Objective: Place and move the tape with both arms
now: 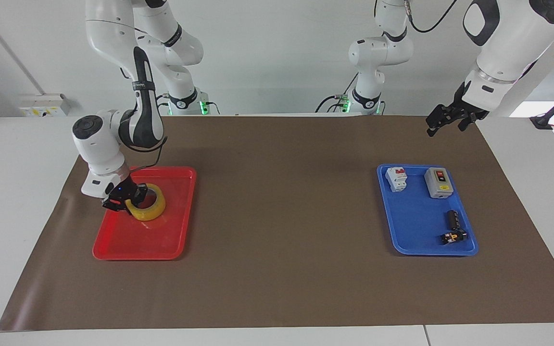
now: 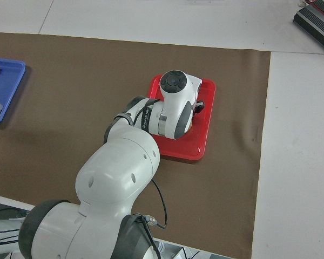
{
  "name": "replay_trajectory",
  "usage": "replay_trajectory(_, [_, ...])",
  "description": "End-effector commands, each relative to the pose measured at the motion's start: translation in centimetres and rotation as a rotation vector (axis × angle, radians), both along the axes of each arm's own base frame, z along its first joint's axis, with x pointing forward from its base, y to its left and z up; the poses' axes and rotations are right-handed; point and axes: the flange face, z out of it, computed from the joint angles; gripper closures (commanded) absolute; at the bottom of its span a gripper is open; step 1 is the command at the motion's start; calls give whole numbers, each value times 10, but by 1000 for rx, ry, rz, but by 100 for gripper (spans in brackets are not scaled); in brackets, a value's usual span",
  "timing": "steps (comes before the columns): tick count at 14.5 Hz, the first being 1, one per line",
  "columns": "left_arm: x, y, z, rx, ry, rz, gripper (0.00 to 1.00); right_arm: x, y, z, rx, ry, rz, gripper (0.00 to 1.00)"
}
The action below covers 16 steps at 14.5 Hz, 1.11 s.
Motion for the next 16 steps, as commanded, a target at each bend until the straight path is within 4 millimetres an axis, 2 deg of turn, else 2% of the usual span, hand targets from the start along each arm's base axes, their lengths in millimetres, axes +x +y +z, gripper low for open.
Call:
replay_trajectory(1, [-6, 3, 0, -3, -15, -1, 0, -1, 3, -1, 12, -27, -15, 100])
replay_trajectory(2, [-6, 3, 0, -3, -15, -1, 0, -1, 3, -2, 12, -27, -18, 100])
replay_trajectory(3, [-6, 3, 0, -3, -15, -1, 0, 0, 2, 0, 12, -32, -23, 47])
replay_trajectory(4, [-6, 3, 0, -3, -15, -1, 0, 5, 5, 5, 13, -40, -24, 0])
replay_trajectory(6, [-6, 3, 0, -3, -15, -1, 0, 20, 7, 29, 26, -44, -84, 0])
replay_trajectory(7, [-6, 3, 0, -3, -15, -1, 0, 29, 8, 47, 37, -28, -136, 0])
replay_trajectory(10, [-6, 3, 0, -3, -15, -1, 0, 56, 27, 117, 44, 26, -219, 0])
replay_trajectory(13, [-6, 3, 0, -3, -15, -1, 0, 59, 25, 191, 50, 63, -369, 0])
replay_trajectory(15, [-6, 3, 0, -3, -15, -1, 0, 54, 28, 231, 50, 73, -452, 0])
replay_trajectory(16, [-6, 3, 0, -3, -15, -1, 0, 47, 37, 251, 51, 76, -457, 0])
